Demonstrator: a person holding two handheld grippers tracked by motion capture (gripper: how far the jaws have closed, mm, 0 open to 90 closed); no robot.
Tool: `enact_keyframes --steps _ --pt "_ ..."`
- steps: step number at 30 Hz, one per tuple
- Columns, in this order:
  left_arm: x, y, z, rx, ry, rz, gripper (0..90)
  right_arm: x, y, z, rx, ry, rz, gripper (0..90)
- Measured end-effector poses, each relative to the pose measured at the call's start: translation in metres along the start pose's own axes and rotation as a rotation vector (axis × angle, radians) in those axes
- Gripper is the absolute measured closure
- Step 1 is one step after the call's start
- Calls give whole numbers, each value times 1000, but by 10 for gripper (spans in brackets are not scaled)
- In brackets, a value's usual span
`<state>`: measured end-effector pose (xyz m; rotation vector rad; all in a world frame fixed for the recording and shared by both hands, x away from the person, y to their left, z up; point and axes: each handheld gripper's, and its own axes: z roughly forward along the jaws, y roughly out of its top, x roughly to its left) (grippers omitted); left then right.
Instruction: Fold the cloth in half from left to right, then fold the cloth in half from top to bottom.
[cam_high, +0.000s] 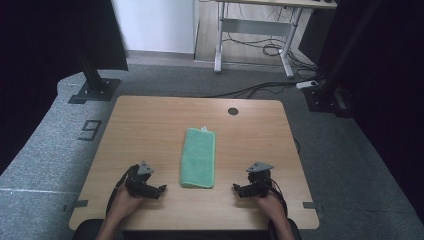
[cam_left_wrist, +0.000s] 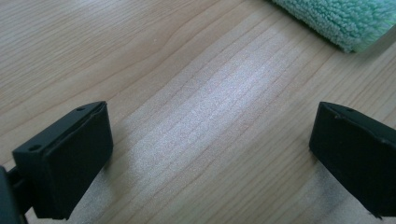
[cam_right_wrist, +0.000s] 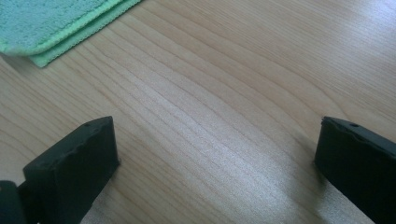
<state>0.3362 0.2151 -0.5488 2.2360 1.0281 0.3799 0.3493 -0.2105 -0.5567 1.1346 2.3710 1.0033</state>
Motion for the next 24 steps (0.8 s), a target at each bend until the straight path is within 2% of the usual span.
enact_keyframes --steps 7,17,20,24 --pt "-1 0 -1 -9 -3 1 19 0 0 0 0 0 2 0" --pt "-3 1 1 2 2 -6 0 0 2 0 10 -6 13 0" --pt "-4 4 2 18 -2 -2 0 0 2 0 7 8 20 0" --pt "-4 8 3 15 -14 -11 0 1 4 1 -1 19 32 0"
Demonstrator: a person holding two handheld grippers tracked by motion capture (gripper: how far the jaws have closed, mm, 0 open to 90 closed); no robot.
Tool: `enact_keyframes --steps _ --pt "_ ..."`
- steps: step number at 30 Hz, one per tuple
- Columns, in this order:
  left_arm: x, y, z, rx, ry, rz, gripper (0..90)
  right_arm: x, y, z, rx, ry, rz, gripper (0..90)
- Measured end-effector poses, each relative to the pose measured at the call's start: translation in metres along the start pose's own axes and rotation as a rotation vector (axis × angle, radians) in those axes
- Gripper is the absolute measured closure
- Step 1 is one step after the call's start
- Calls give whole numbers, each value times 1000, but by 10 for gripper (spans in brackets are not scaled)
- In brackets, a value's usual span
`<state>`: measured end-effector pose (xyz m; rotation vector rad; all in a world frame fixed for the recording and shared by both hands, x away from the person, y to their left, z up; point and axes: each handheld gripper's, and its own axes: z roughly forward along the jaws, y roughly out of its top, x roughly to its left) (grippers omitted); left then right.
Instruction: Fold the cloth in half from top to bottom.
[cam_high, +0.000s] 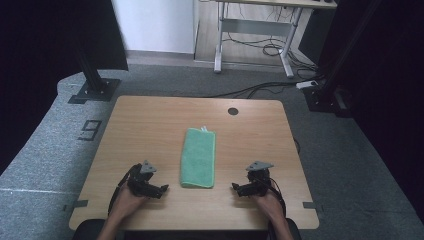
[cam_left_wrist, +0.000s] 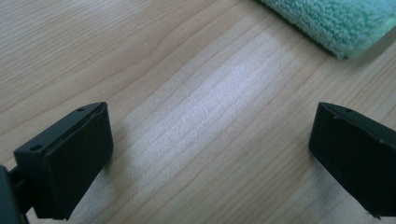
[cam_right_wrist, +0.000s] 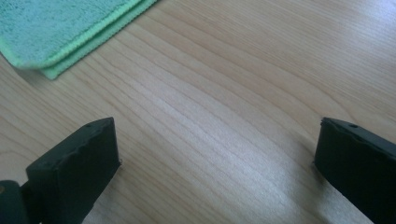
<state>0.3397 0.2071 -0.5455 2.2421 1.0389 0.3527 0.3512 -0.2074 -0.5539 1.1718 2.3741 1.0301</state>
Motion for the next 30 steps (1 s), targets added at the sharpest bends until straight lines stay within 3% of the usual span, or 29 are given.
enact_keyframes --steps 7,13,17,24,30 --pt "1 14 1 -31 -12 -5 0 7 10 6 -1 17 -24 0" --pt "3 33 6 -56 -9 -15 14 14 23 12 -18 32 -36 0" --pt "-1 46 13 -59 -10 -2 16 19 32 15 -33 45 -41 2" --pt "-9 60 26 -51 0 24 15 29 49 26 -38 62 -53 6" --pt "-13 60 38 -21 4 40 17 42 62 44 -21 66 -80 11"
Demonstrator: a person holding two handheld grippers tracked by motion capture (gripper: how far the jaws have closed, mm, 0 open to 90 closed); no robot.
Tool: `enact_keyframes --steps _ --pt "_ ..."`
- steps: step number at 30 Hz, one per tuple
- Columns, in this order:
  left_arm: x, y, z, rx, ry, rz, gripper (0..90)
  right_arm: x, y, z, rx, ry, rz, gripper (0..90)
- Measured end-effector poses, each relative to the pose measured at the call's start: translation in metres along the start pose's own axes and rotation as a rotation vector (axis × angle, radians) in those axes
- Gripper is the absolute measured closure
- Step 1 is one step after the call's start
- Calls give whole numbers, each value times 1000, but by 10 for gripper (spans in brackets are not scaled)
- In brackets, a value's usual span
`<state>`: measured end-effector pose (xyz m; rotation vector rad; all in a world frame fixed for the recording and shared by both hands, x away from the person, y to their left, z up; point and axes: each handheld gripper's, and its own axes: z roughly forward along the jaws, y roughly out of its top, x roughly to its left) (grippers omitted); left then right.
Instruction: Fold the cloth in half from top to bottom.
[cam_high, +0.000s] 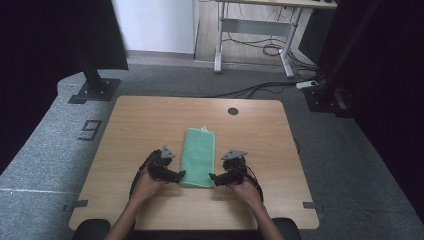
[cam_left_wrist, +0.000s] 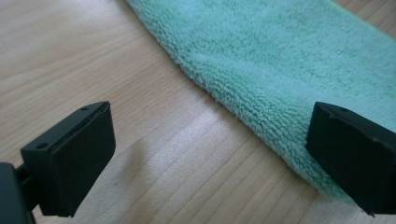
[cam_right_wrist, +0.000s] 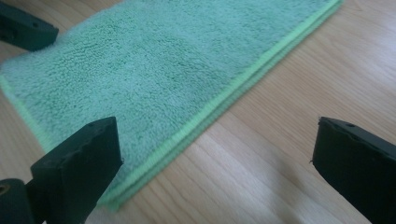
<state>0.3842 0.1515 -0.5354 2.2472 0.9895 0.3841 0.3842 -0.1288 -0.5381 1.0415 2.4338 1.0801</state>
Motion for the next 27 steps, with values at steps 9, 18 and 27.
enact_keyframes --steps 9,18,27 --pt "-7 -5 4 35 25 24 31 2 -5 14 53 -18 -24 13" --pt "-19 -15 -5 58 -18 20 35 9 -13 6 65 -2 -40 15" --pt "-22 -20 -23 82 -53 29 39 22 -23 -5 68 21 -54 16"
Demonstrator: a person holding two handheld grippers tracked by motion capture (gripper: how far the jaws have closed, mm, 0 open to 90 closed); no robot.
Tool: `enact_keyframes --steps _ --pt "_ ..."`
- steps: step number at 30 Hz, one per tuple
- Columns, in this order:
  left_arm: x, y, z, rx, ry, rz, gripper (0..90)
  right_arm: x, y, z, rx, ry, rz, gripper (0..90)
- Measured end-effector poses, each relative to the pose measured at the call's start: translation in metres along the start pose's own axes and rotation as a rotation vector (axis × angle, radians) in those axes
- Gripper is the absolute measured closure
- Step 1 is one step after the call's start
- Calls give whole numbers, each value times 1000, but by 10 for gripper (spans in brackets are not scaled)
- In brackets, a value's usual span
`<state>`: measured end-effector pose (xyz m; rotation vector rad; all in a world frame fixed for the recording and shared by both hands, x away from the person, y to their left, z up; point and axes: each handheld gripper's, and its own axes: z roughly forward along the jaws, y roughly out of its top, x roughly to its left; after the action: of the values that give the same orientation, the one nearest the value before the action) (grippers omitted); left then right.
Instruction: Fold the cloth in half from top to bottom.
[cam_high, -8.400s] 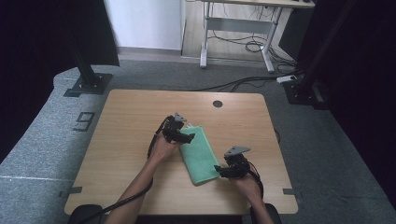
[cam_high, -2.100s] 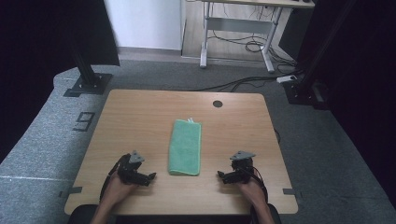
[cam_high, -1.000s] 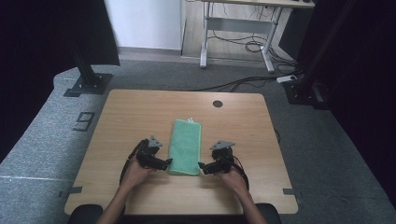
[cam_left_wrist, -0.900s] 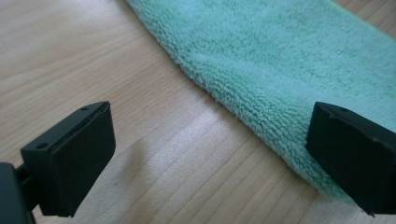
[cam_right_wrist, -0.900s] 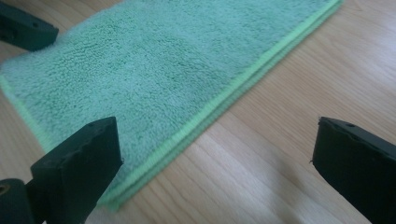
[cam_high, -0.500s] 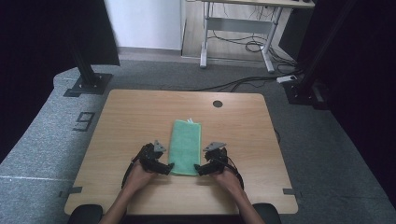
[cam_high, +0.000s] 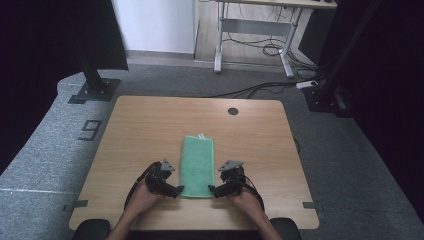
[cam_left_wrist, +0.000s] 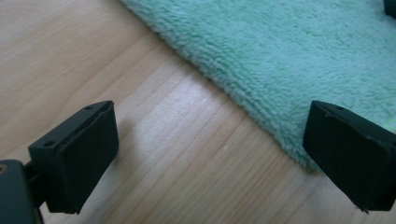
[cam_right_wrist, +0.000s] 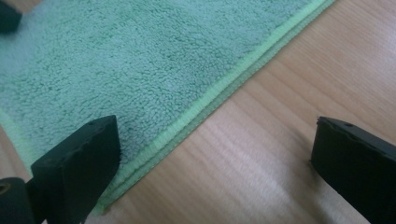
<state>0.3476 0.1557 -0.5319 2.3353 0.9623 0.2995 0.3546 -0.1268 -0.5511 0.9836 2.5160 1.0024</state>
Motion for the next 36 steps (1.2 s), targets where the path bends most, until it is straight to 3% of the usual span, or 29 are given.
enact_keyframes --steps 6,12,18,23,29,33,36 --pt "19 16 -6 -81 20 -53 54 4 -6 -4 -8 2 -1 16" --pt "28 24 10 -97 29 -72 54 3 -7 -4 -13 8 -6 16" --pt "34 20 24 -96 33 -105 53 2 -8 -6 -17 11 -9 13" --pt "30 18 27 -87 31 -88 51 2 -9 -6 -15 14 -8 13" --pt "27 18 31 -88 78 -57 17 2 -9 -6 -14 18 -13 13" --pt "31 21 29 -126 81 -87 16 1 -9 -6 -12 20 -13 13" --pt "33 23 33 -115 96 -85 18 2 -9 -7 -13 17 -11 15"
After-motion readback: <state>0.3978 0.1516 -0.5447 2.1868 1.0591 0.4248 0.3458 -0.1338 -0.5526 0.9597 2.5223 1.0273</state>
